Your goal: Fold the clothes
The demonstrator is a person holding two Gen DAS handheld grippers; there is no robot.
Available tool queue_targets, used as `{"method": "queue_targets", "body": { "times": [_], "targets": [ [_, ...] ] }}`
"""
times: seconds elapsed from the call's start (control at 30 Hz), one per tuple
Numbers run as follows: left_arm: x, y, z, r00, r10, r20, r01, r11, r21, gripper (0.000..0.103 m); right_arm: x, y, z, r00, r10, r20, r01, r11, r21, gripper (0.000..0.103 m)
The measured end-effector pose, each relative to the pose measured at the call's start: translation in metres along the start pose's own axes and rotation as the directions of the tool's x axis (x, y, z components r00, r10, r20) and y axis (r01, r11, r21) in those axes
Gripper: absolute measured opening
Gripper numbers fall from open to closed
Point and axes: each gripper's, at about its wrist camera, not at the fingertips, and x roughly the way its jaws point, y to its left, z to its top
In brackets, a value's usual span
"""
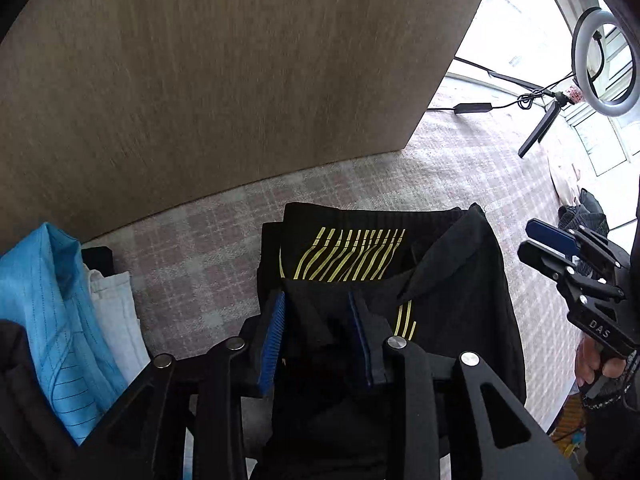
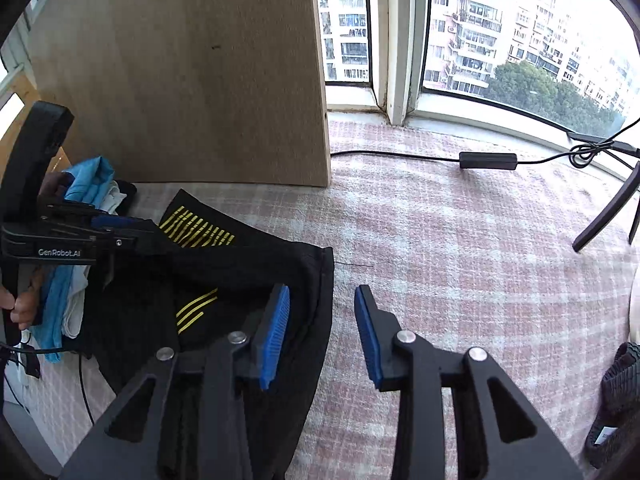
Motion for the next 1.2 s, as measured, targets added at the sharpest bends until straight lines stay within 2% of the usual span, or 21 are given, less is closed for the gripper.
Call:
{"method": "queue_targets", "body": {
  "times": [0.03,0.07,0.17,0.23,0.3,0.37,0.47,0.6,0.63,0.67,0.7,0.77,0.9,0.93,1.03,1.13,1.2],
  "targets": [
    [-0.011,0.003,-0.001,1.000,-0.010,0.017,0.010,1.000,-0.013,0.033,-0.015,0.007,-0.005,1.000,0.019,0.023,-0.019,1.000,-0.022,0.046],
    [-0.022,0.005,-0.003,0.999,-0.022,0.038,0.023,0.999,-0.023,0.033,-0.029,0.014,-0.010,0.998,0.040,0.046,-0.038,0.998,-0.046,0.049],
    [-0.060,0.009,-0.007,0.993,-0.057,0.106,0.061,0.997,-0.039,0.033,-0.046,0.066,-0.030,0.980,0.198,0.017,-0.193,0.968,-0.163,0.049],
    [-0.084,0.008,-0.012,0.987,-0.048,0.151,0.053,0.998,-0.027,0.034,-0.038,0.111,-0.047,0.965,0.256,-0.049,-0.261,0.933,-0.250,0.049],
    [-0.105,0.010,-0.021,0.982,-0.036,0.185,0.040,0.999,-0.020,0.039,-0.023,0.154,-0.063,0.965,0.241,-0.102,-0.262,0.897,-0.355,0.049],
    [-0.119,0.018,-0.033,0.980,-0.025,0.196,0.030,0.999,-0.024,0.039,0.000,0.182,-0.071,0.973,0.197,-0.119,-0.230,0.872,-0.433,0.049],
    [-0.129,0.036,-0.054,0.983,0.014,0.185,-0.009,0.999,-0.032,0.039,0.037,0.203,-0.075,0.979,0.131,-0.156,-0.191,0.856,-0.481,0.049],
    [-0.135,0.061,-0.074,0.983,0.032,0.179,-0.019,0.997,-0.071,0.039,0.069,0.210,-0.078,0.978,0.062,-0.198,-0.161,0.827,-0.539,0.049],
    [-0.135,0.063,-0.077,0.983,0.033,0.180,-0.020,0.997,-0.076,0.039,0.068,0.206,-0.076,0.974,0.086,-0.210,-0.185,0.837,-0.515,0.033],
    [-0.135,0.066,-0.079,0.983,0.034,0.181,-0.020,0.997,-0.081,0.039,0.065,0.198,-0.071,0.963,0.130,-0.235,-0.229,0.855,-0.465,0.004],
    [-0.135,0.068,-0.082,0.983,0.036,0.182,-0.020,0.996,-0.086,0.039,0.060,0.187,-0.063,0.954,0.172,-0.244,-0.261,0.877,-0.404,0.003],
    [-0.132,0.068,-0.082,0.983,0.033,0.180,-0.019,0.997,-0.080,0.039,0.043,0.161,-0.047,0.960,0.206,-0.191,-0.261,0.908,-0.328,0.003],
    [-0.113,0.050,-0.070,0.989,0.015,0.148,-0.012,1.000,-0.021,0.039,0.013,0.084,-0.014,0.973,0.215,-0.080,-0.225,0.965,-0.132,0.003],
    [-0.105,0.045,-0.066,0.991,0.008,0.134,-0.008,1.000,-0.004,0.039,0.012,0.060,-0.008,0.984,0.172,-0.054,-0.176,0.982,-0.068,0.005],
    [-0.078,0.025,-0.051,0.996,0.019,0.084,-0.023,0.998,0.057,0.039,0.025,-0.004,-0.002,0.992,0.054,-0.119,-0.041,0.994,0.106,0.050],
    [-0.050,0.010,-0.041,0.999,0.025,0.032,-0.028,0.994,0.103,0.039,0.016,-0.032,-0.005,0.997,-0.057,-0.059,0.066,0.984,0.166,0.050],
    [-0.032,0.003,-0.034,1.000,0.028,-0.006,-0.027,0.992,0.122,0.039,0.013,-0.033,-0.005,0.999,-0.029,-0.040,0.035,0.986,0.162,0.050]
  ]
}}
